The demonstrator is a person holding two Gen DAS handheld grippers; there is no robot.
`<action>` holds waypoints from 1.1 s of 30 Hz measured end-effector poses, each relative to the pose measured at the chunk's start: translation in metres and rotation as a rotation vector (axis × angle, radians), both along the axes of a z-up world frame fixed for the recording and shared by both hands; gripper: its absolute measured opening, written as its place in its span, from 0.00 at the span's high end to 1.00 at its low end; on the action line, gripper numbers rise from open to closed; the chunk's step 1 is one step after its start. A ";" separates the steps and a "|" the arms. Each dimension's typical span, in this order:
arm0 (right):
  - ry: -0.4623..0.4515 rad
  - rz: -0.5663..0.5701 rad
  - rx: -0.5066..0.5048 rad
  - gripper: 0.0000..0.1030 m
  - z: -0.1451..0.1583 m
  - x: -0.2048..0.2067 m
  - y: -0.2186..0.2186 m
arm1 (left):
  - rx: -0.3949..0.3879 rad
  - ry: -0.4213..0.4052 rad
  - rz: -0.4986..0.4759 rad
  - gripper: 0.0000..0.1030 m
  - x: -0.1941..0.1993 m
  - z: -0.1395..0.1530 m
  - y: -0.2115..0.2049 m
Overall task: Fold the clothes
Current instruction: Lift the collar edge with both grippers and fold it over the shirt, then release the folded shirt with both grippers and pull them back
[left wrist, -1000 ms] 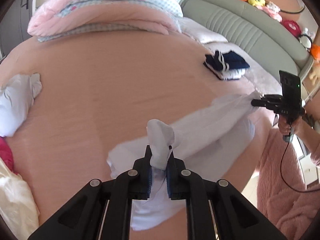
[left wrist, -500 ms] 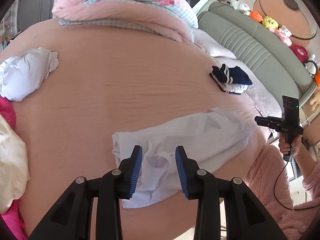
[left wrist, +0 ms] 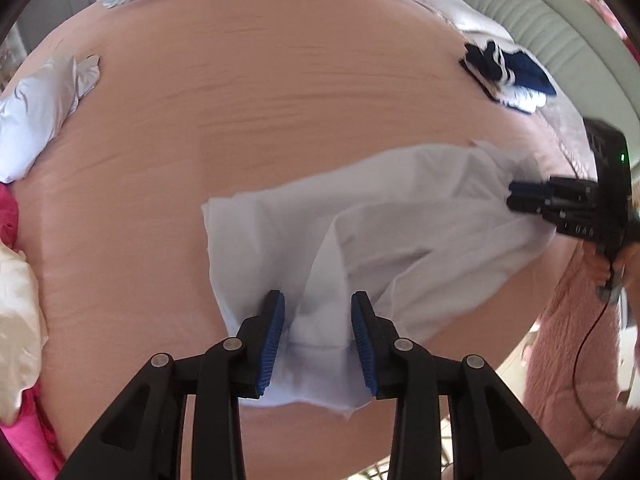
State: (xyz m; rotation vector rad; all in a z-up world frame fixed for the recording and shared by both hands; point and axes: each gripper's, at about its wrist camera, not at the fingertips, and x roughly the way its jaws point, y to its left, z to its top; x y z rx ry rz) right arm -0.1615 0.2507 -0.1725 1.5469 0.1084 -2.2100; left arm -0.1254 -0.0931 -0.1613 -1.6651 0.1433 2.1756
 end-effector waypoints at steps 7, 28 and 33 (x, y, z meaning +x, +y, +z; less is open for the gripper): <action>0.022 0.131 0.186 0.67 0.035 0.026 0.019 | -0.079 -0.008 0.018 0.70 0.020 0.014 -0.036; 0.064 0.073 0.311 0.59 0.010 0.050 -0.010 | 0.014 0.002 0.097 0.63 0.001 -0.006 -0.001; 0.015 0.072 0.337 0.59 0.019 0.067 0.018 | -0.050 0.063 0.137 0.63 0.004 0.002 -0.002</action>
